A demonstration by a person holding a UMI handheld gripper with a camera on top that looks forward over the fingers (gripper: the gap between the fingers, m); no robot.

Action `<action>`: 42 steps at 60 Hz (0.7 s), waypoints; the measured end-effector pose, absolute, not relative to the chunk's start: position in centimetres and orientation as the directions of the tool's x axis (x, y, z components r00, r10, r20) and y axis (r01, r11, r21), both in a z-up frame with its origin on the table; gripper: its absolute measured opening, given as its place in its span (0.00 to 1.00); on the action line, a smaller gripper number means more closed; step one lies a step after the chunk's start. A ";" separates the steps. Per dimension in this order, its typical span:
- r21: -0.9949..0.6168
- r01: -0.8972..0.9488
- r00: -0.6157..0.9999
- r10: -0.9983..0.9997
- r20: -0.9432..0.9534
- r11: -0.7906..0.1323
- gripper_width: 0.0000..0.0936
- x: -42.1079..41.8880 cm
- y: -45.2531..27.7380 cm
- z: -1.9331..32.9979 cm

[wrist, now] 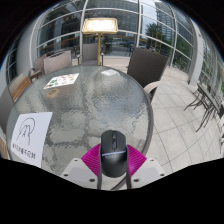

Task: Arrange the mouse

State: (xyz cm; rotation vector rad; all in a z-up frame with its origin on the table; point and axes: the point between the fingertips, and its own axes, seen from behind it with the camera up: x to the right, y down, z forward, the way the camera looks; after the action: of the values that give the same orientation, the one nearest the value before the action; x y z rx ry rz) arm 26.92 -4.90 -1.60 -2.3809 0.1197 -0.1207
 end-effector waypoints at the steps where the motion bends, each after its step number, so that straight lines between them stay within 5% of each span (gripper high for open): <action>1: -0.680 -0.059 0.991 -0.127 0.050 -0.731 0.35 26.9 -4.8 -1.5; 8: -0.674 -0.103 0.989 -0.148 0.010 -0.732 0.30 26.0 -3.5 1.8; 27: -0.889 -0.101 0.993 -0.101 -0.062 -0.447 0.30 13.2 5.0 26.6; 35: -0.908 -0.066 0.998 -0.019 -0.064 -0.413 0.30 3.0 6.6 28.2; 42: -0.855 -0.048 0.998 0.004 -0.059 -0.516 0.30 -3.5 6.6 21.2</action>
State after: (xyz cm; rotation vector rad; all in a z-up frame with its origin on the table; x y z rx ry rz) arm -3.47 6.64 21.18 -2.1121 0.0308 0.0646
